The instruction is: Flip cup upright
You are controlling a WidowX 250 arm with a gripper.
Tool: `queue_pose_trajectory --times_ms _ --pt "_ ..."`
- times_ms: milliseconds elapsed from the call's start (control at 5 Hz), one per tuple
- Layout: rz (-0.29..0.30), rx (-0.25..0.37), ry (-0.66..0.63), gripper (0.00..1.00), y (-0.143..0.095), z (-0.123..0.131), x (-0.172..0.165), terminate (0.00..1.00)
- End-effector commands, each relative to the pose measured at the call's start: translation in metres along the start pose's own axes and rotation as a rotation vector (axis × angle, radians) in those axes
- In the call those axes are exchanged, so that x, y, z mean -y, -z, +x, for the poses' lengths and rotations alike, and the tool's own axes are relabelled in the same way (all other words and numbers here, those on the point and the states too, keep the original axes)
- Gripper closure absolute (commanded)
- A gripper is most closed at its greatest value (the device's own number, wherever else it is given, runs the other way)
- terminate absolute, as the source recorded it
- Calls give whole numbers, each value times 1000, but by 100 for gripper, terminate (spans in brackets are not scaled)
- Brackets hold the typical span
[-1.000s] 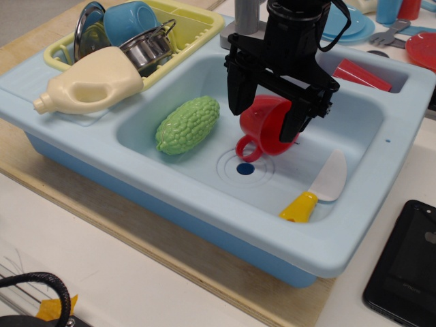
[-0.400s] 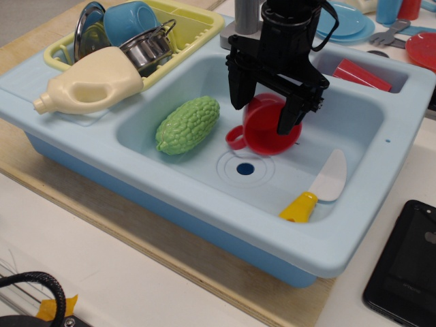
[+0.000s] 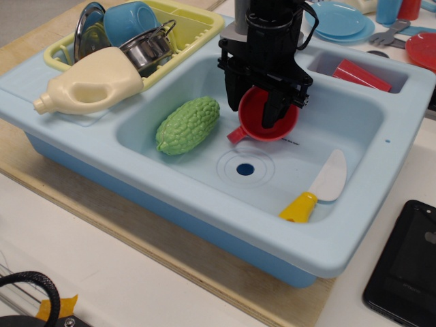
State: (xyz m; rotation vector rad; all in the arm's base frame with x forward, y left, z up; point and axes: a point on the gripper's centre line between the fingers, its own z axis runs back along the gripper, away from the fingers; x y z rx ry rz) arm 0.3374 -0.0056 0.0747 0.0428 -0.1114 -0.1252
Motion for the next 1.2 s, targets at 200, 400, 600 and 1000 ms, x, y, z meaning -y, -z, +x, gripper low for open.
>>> queue_pose_trajectory --times_ms 200,400,600,1000 --pt "-42 -1 -29 100 -16 -1 10 0" --pt "-54 -26 -58 100 -22 -5 14 0" --pt "-158 25 -93 0 -22 -9 12 0" --pt "-158 25 -93 0 -22 -9 12 100"
